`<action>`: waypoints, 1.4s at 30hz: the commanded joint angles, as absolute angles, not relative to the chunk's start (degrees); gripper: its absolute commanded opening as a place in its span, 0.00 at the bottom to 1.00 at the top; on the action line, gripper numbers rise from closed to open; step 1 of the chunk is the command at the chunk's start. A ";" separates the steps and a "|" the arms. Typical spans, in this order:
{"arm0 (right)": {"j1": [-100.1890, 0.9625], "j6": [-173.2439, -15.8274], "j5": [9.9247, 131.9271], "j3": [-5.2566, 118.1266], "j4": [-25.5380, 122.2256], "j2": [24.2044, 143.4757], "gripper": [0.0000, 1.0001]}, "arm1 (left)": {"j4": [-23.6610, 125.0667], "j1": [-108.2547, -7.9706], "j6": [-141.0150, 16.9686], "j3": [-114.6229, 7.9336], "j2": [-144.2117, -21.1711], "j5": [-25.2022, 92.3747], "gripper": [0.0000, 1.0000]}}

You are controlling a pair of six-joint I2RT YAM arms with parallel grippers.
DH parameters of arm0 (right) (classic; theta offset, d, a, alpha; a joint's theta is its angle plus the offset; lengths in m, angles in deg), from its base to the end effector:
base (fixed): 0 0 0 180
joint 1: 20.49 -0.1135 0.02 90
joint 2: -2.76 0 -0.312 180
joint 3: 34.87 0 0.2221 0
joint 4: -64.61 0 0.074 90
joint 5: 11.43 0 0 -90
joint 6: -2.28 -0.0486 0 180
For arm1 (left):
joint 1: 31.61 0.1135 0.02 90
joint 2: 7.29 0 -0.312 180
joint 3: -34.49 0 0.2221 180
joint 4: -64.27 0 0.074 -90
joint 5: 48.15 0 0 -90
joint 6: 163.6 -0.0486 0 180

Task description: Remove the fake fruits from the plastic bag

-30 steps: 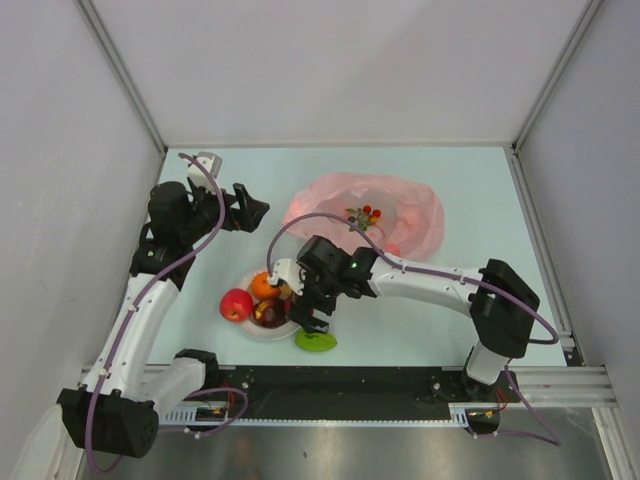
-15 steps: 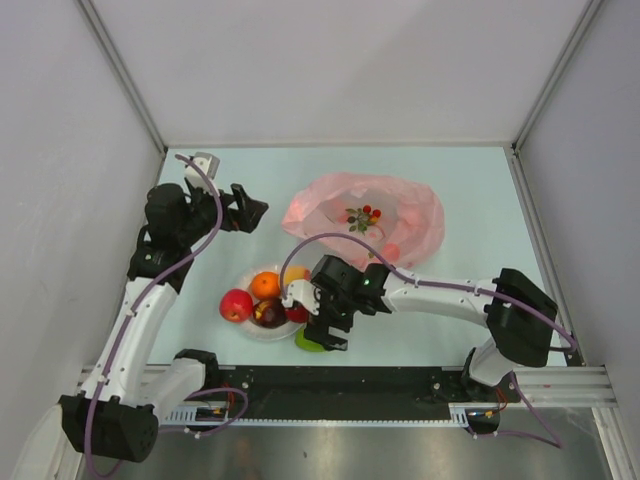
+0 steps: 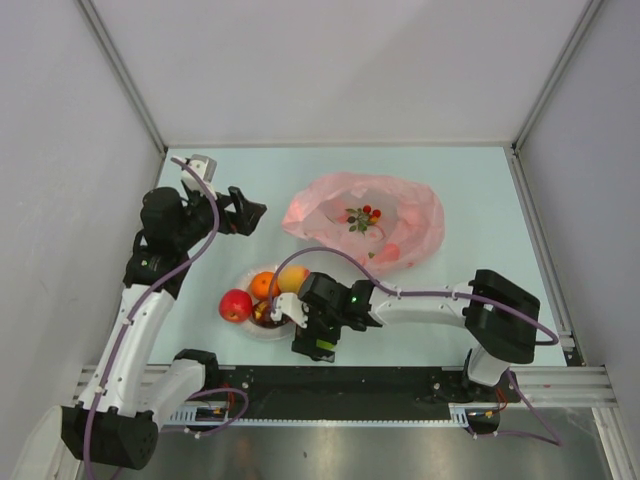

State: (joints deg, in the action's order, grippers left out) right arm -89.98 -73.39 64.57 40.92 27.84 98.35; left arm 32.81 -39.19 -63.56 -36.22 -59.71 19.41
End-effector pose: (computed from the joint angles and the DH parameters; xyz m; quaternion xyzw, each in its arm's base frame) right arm 0.1032 0.3096 0.2477 -0.6611 0.6840 0.2356 0.1990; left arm 0.1526 -0.0390 0.4034 0.1044 0.7710 -0.2440 0.5789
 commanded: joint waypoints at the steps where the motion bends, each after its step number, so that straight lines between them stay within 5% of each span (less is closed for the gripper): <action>1: -91.06 -76.38 66.96 40.83 31.10 99.17 1.00 | 32.78 -38.82 -64.29 -37.69 -57.83 19.79 1.00; 5: -91.24 -76.39 68.90 40.39 31.89 99.79 0.97 | 32.60 -38.73 -64.29 -37.51 -56.95 20.14 1.00; 9: -91.24 -73.67 68.20 39.95 31.54 98.83 0.74 | 32.51 -38.65 -64.46 -37.51 -56.24 20.23 1.00; 22: -92.73 -63.57 66.00 38.72 24.61 92.86 0.47 | 32.86 -37.94 -64.38 -37.25 -55.54 19.79 1.00; 31: -92.73 -58.37 58.53 43.64 20.11 87.66 0.44 | 32.61 -38.03 -64.28 -38.30 -55.98 19.35 1.00; 42: -94.84 -54.32 65.73 56.90 27.49 95.83 0.47 | 32.43 -37.59 -65.16 -39.80 -55.98 20.40 1.00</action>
